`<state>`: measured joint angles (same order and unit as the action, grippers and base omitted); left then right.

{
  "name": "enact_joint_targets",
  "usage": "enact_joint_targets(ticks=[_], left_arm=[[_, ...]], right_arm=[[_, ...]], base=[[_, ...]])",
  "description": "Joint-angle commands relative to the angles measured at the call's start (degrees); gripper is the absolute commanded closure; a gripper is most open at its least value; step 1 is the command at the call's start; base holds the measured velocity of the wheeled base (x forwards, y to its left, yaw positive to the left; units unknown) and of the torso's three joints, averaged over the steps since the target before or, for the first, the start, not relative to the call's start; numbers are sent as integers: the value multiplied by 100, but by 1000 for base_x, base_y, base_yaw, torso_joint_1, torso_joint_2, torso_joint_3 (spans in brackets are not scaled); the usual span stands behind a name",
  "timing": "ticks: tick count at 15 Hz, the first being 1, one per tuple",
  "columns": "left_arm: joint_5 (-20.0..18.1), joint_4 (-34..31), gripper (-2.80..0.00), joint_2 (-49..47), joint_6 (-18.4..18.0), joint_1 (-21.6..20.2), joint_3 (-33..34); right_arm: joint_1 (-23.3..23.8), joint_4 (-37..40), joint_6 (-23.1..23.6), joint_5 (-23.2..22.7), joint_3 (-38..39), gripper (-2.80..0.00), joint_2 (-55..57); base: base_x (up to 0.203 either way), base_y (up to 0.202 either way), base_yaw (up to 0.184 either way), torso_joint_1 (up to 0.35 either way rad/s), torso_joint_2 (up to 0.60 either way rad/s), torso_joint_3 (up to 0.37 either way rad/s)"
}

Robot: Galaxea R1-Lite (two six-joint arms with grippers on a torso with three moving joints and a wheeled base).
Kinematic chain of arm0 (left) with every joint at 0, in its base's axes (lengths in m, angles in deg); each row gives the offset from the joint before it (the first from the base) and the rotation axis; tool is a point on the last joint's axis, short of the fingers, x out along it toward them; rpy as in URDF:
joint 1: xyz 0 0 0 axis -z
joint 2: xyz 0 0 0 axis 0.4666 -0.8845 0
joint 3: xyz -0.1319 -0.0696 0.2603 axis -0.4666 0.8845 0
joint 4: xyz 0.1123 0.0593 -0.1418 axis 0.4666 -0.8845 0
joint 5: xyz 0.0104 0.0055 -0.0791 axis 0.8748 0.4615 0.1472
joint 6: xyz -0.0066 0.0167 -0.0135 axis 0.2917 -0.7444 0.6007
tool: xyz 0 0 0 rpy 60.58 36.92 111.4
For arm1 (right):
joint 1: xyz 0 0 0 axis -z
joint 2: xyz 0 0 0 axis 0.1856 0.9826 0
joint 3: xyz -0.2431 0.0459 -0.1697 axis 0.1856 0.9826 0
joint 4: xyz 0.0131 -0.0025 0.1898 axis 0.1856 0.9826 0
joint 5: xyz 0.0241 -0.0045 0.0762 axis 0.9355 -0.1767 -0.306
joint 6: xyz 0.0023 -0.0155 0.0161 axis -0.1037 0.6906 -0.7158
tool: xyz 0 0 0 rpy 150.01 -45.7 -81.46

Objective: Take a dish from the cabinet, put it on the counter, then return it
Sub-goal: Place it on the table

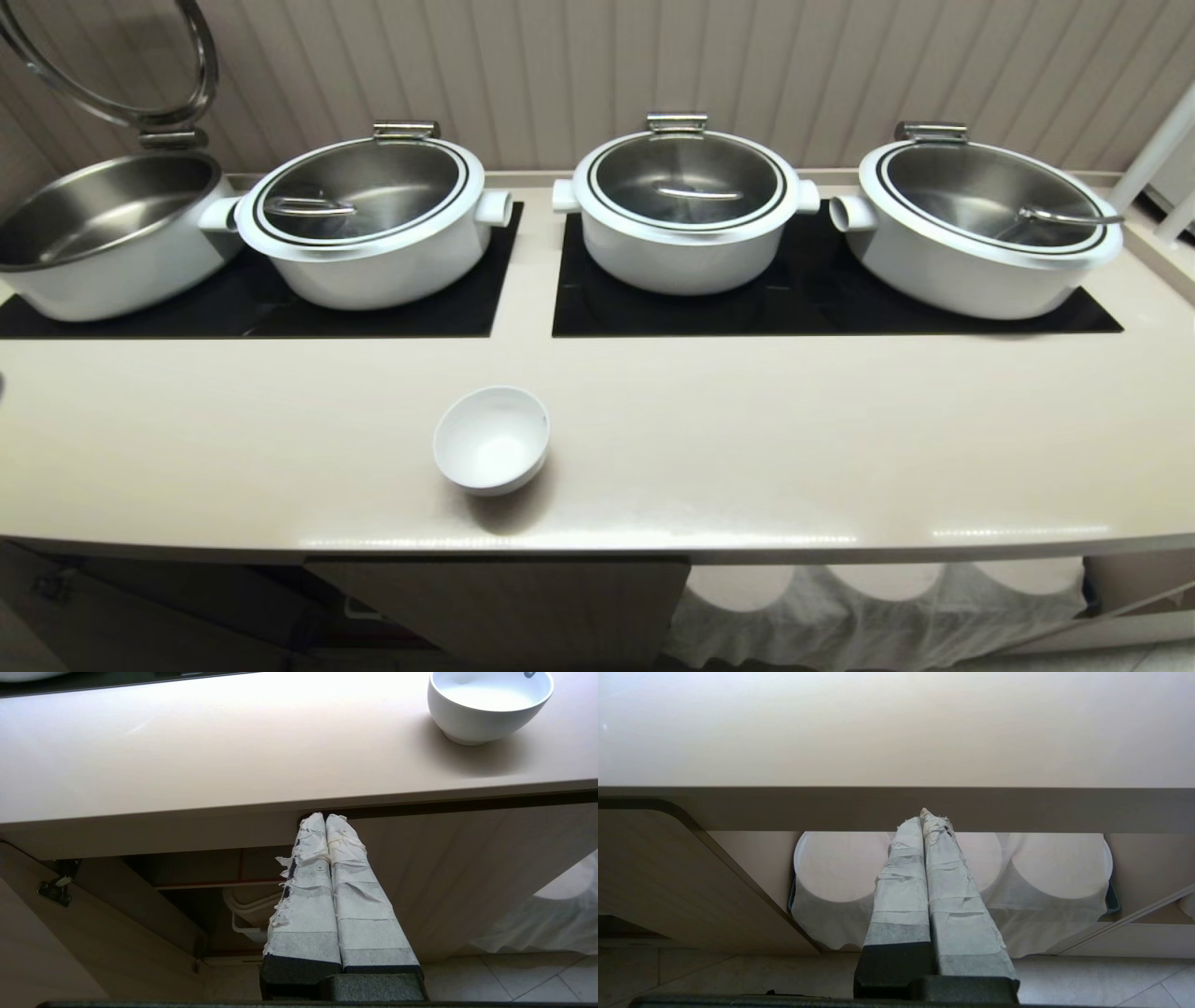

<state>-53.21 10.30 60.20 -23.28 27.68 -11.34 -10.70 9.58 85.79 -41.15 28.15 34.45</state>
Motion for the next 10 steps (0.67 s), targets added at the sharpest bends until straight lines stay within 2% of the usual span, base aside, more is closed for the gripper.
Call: enact_joint_targets(ticks=[1, 7, 10], left_arm=[[8, 8, 0, 0, 21, -4, 2], [-124, 52, 0, 0, -16, -4, -137], [-409, 14, 0, 0, -25, -4, -376]], right_arm=[[0, -7, -6, -1, 0, 0, 0], [-5, -5, -1, -1, 0, 0, 0], [-5, 0, 2, -1, 0, 0, 0]], base=[[0, 0, 0, 0, 0, 0], [0, 0, 0, 0, 0, 0], [0, 0, 0, 0, 0, 0]])
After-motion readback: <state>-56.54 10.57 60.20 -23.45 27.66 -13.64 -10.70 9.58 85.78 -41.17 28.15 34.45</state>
